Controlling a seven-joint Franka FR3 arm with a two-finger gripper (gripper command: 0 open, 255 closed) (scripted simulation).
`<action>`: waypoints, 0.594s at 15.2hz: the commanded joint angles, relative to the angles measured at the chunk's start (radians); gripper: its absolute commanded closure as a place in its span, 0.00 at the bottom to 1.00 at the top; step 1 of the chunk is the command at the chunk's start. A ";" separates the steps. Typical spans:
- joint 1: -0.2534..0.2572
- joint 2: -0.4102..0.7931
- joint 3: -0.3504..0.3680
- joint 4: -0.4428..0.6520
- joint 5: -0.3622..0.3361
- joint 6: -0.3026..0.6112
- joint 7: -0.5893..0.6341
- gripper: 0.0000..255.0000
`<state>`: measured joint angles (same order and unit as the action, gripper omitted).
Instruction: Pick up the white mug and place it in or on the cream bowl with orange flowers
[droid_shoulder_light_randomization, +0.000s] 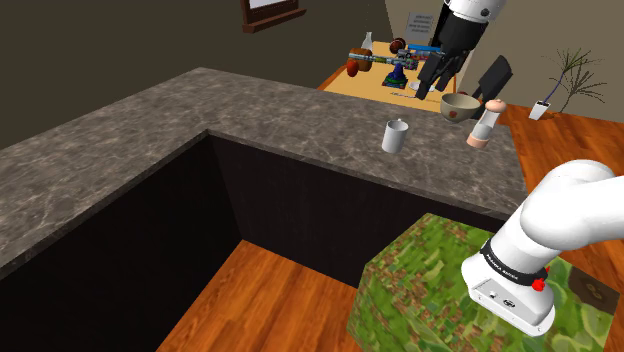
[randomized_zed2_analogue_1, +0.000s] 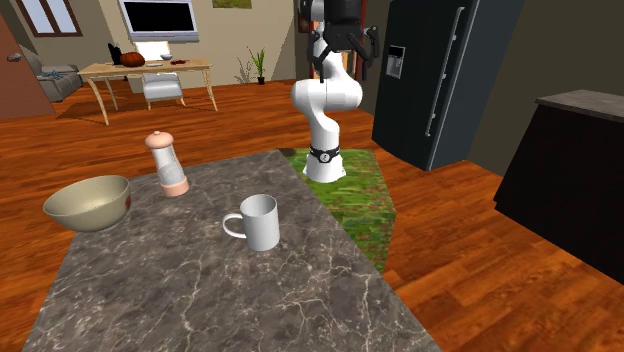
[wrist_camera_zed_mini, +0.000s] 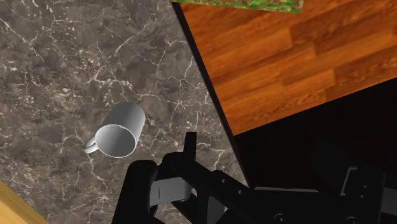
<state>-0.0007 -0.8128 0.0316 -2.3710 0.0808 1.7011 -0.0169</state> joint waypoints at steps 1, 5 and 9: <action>0.000 0.000 0.000 0.000 0.000 0.000 0.000 0.00; -0.016 0.059 -0.033 -0.067 -0.031 0.133 -0.053 0.00; -0.033 0.142 -0.066 -0.112 -0.058 0.269 -0.104 0.00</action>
<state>-0.0292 -0.6889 -0.0250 -2.4700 0.0307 1.9345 -0.1064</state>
